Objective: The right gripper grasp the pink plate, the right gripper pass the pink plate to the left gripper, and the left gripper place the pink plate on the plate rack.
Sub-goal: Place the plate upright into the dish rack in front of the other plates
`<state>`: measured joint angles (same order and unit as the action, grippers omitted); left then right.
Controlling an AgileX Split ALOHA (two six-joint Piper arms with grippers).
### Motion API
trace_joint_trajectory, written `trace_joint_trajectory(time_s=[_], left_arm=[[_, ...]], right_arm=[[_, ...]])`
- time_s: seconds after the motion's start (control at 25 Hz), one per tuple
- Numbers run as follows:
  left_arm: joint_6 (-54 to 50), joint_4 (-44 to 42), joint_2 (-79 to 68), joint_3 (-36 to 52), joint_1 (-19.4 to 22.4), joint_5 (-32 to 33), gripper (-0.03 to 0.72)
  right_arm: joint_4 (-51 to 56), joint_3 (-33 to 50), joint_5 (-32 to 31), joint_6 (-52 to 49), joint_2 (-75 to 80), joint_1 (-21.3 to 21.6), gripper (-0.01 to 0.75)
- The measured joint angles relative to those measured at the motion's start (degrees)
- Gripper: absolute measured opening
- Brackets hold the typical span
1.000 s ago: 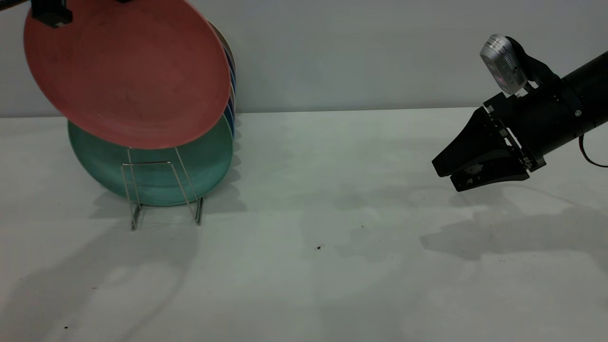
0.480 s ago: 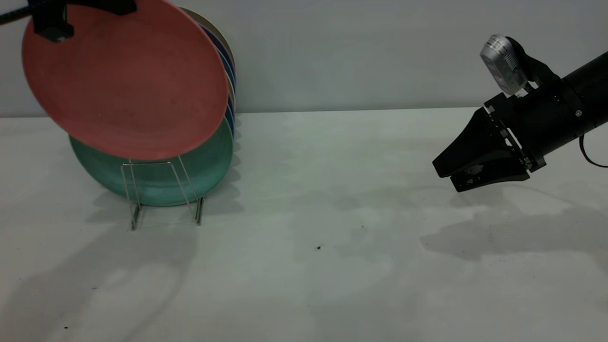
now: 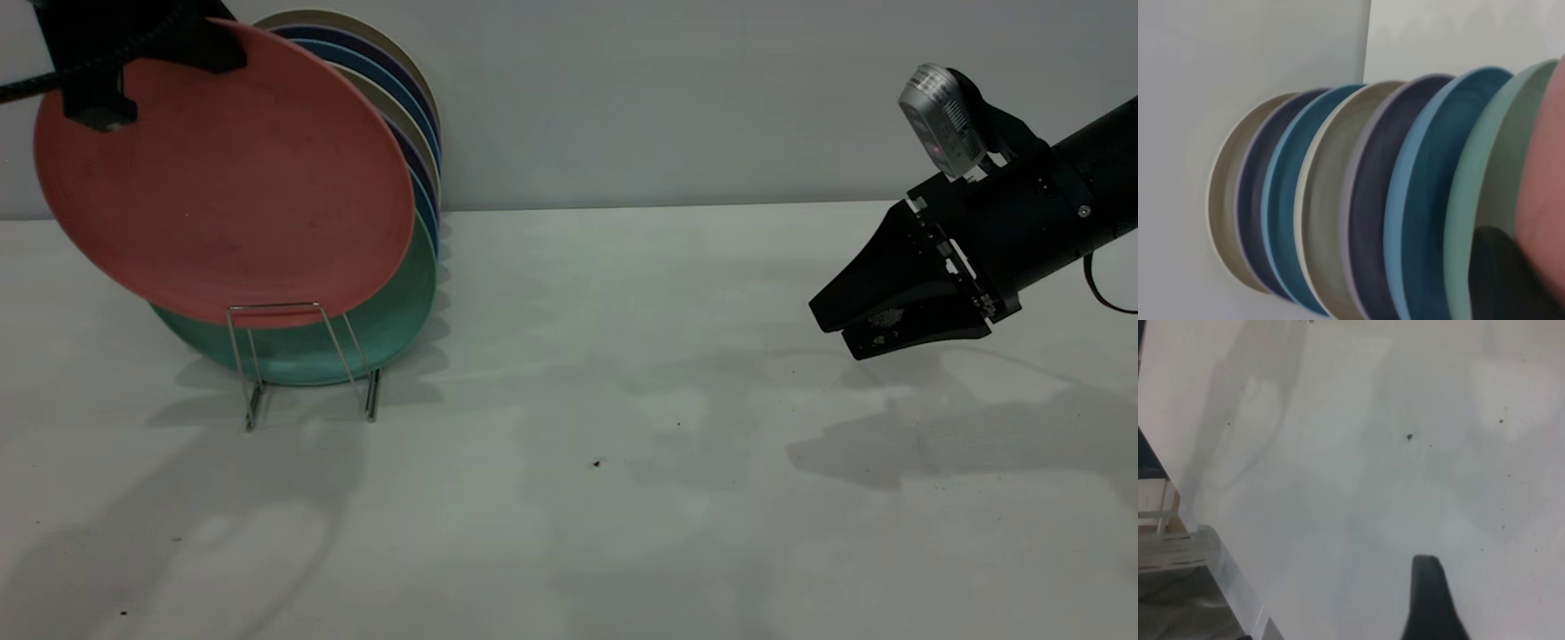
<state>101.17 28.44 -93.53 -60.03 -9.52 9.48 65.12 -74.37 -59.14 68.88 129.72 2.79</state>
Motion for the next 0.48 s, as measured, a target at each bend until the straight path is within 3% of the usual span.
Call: trace_joint_trajectory(time_s=[0.48], left_arm=[[0.0, 0.2, -1.2, 4.0, 0.0, -6.3, 0.068]], right_arm=[[-1.2, 0.0, -0.1, -1.2, 0.0, 0.0, 0.517]])
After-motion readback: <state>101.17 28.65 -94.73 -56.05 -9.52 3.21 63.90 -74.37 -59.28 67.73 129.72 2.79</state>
